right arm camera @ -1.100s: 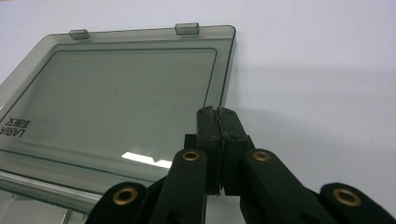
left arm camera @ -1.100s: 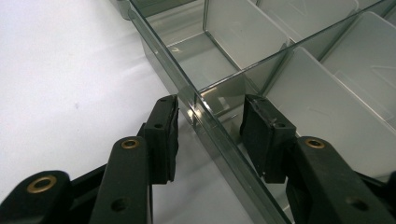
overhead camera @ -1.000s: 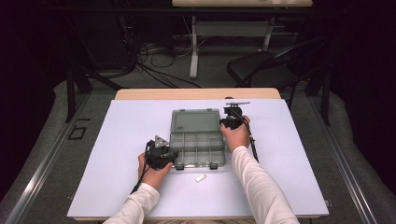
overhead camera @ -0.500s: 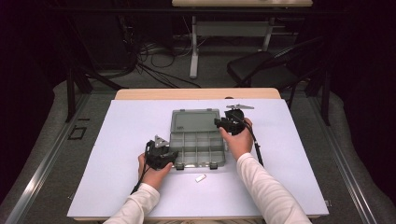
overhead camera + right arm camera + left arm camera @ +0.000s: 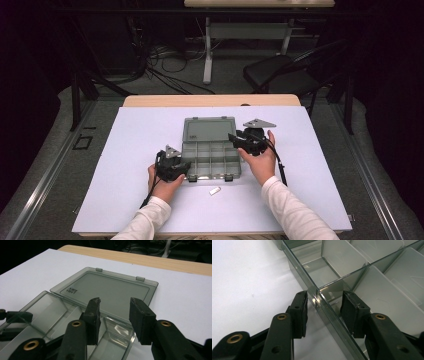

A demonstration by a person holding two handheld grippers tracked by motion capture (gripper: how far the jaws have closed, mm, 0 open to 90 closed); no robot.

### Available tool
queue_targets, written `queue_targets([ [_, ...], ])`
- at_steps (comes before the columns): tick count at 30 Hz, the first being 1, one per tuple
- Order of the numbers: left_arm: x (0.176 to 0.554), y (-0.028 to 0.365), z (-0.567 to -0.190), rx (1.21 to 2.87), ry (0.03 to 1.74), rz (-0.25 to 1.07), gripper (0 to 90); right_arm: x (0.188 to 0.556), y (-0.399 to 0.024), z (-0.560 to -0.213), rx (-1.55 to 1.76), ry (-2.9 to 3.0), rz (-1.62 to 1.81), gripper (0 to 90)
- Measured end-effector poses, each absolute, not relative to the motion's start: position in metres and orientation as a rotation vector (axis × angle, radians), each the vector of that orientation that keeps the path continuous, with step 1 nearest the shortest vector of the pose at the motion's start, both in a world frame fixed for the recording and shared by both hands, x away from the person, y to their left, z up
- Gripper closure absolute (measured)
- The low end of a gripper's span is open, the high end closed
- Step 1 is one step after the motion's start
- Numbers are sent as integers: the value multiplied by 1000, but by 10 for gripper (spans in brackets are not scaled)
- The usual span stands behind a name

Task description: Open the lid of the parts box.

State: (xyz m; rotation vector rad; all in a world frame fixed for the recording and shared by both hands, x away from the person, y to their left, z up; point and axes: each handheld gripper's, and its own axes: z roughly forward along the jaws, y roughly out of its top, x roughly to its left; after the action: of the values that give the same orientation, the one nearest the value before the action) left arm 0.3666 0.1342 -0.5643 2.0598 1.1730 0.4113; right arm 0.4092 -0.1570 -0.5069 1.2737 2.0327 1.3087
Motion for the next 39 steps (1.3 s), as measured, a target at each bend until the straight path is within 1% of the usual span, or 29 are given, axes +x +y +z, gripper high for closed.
queue_targets([
  [4, 366, 134, -564, 2059, 1174, 411, 565, 399, -160, -508, 1246, 2053, 1340, 621],
  [7, 366, 134, -564, 2057, 1175, 411, 565, 390, -162, -509, 1220, 2042, 1325, 549],
  [12, 366, 134, -565, 2053, 1177, 410, 565, 377, -166, -510, 1200, 2041, 1311, 473],
  [14, 366, 134, -564, 2055, 1176, 410, 565, 372, -169, -511, 1196, 2036, 1305, 429],
  [17, 366, 134, -564, 2052, 1179, 409, 565, 366, -173, -513, 1181, 2031, 1313, 413],
  [19, 367, 134, -564, 2053, 1181, 409, 565, 362, -175, -516, 1174, 2010, 1311, 388],
  [21, 367, 133, -564, 2050, 1181, 419, 565, 359, -177, -518, 1173, 2018, 1303, 386],
  [24, 367, 134, -564, 2058, 1176, 411, 559, 356, -178, -523, 1194, 2021, 1305, 339],
  [27, 368, 134, -564, 2048, 1179, 405, 525, 354, -178, -524, 1170, 2037, 1306, 249],
  [30, 366, 137, -557, 2033, 1178, 396, 498, 351, -177, -523, 1136, 2037, 1331, 194],
  [33, 364, 139, -551, 2009, 1174, 406, 472, 348, -174, -521, 1097, 2047, 1345, 162],
  [39, 356, 143, -536, 1969, 1145, 421, 419, 344, -173, -519, 1077, 2072, 1349, 145],
])
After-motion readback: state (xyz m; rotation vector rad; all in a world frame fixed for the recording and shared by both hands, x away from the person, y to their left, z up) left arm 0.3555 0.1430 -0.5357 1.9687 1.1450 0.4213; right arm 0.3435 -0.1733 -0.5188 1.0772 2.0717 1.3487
